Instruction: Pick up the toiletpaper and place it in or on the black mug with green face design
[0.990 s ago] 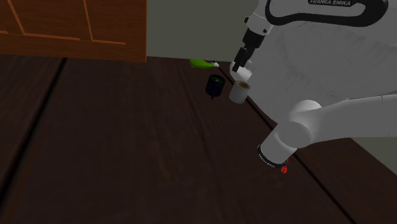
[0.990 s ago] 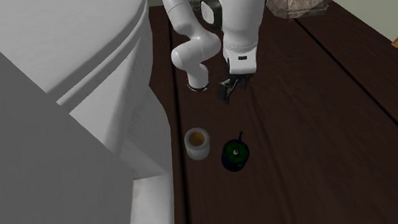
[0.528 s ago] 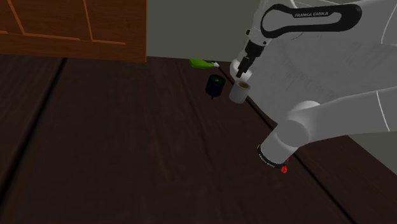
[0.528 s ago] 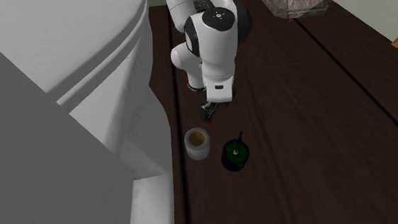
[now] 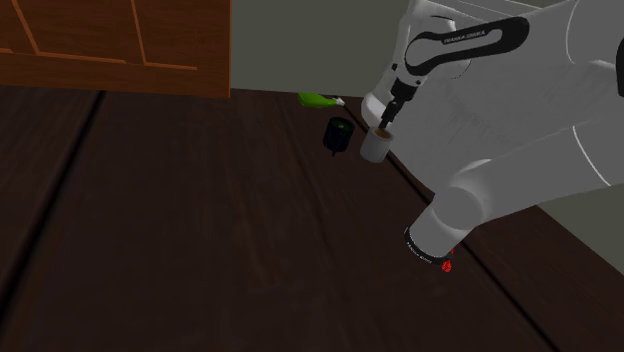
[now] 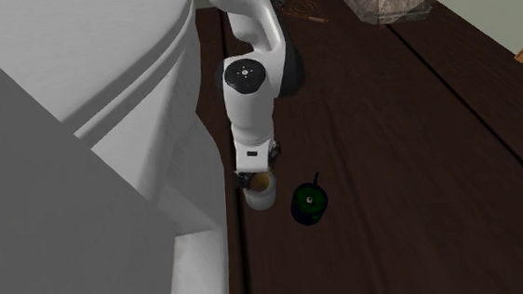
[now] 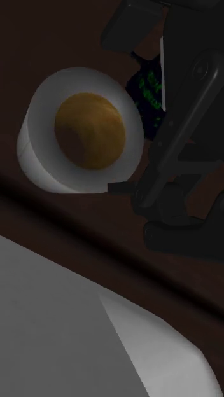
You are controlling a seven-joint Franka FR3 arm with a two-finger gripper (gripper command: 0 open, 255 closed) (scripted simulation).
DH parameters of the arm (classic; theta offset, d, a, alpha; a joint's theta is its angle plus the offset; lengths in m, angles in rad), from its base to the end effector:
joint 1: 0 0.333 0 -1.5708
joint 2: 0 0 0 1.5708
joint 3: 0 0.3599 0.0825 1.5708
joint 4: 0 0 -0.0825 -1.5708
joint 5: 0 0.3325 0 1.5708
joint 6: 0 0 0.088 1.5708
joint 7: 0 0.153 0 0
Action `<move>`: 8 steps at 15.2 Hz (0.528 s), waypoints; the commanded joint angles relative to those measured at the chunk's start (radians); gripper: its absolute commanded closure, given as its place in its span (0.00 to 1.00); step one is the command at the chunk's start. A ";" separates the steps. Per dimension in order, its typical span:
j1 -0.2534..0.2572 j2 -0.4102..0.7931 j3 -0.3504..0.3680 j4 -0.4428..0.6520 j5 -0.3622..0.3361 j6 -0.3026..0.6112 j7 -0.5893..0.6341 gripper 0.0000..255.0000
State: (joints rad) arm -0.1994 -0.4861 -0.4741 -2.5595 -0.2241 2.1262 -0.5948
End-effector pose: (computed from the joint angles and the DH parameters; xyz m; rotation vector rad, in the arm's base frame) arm 0.2503 -0.2312 0.4335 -3.1295 -0.1340 -0.0454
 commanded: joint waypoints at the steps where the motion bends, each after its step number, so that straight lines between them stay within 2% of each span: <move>1: -0.001 0.064 -0.045 0.017 -0.001 0.049 -0.049 0.00; 3: 0.000 0.112 -0.079 0.033 0.005 0.080 -0.088 0.00; 8: 0.008 0.160 -0.099 -0.002 0.015 0.160 -0.099 0.00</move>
State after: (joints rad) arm -0.1936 -0.3384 -0.5670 -2.5574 -0.2125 2.2705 -0.6891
